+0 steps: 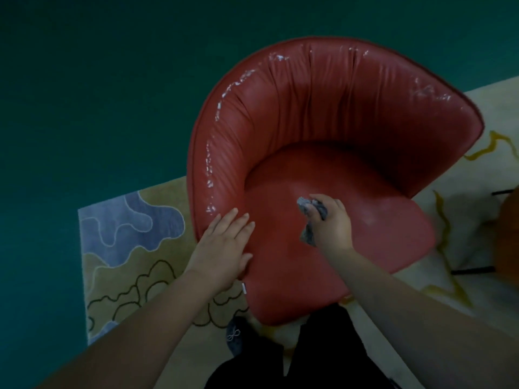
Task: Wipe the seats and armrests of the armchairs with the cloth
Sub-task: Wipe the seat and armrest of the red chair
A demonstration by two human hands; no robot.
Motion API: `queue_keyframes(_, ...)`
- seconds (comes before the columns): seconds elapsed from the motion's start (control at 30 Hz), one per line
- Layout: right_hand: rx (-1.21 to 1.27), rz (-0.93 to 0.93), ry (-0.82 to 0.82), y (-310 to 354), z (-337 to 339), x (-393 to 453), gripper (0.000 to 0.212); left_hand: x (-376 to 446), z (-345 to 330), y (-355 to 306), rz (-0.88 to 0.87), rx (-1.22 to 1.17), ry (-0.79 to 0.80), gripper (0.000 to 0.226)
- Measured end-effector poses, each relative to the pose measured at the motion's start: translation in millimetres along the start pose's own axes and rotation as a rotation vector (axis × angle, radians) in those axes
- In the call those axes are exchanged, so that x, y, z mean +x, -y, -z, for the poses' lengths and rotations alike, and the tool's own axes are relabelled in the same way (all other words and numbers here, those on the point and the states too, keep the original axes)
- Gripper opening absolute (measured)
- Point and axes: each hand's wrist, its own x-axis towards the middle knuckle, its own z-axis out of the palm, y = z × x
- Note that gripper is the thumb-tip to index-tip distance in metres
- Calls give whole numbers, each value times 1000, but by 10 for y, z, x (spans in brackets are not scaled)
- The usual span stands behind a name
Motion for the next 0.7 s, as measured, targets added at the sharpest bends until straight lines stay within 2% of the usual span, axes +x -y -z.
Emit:
queue_keyframes(0.13, 27, -2, -33, 177, -28, -174, 23, -81, 283, 313, 20, -27, -70, 69)
queue_keyframes(0.23, 53, 3, -36, 284, -69, -146, 23, -88, 396, 554, 126, -73, -133, 73)
queue_keyframes(0.43, 98, 29, 3, 513, -285, -74, 21, 33, 418, 955, 299, -157, -71, 86)
queue_keyframes(0.6, 112, 7, -54, 669, -521, -84, 22, 256, 455, 1339, 272, -249, 5, 94)
queue_keyframes(0.7, 103, -50, -108, 774, -734, -73, 22, 469, 497, 1631, 183, -324, 65, 95)
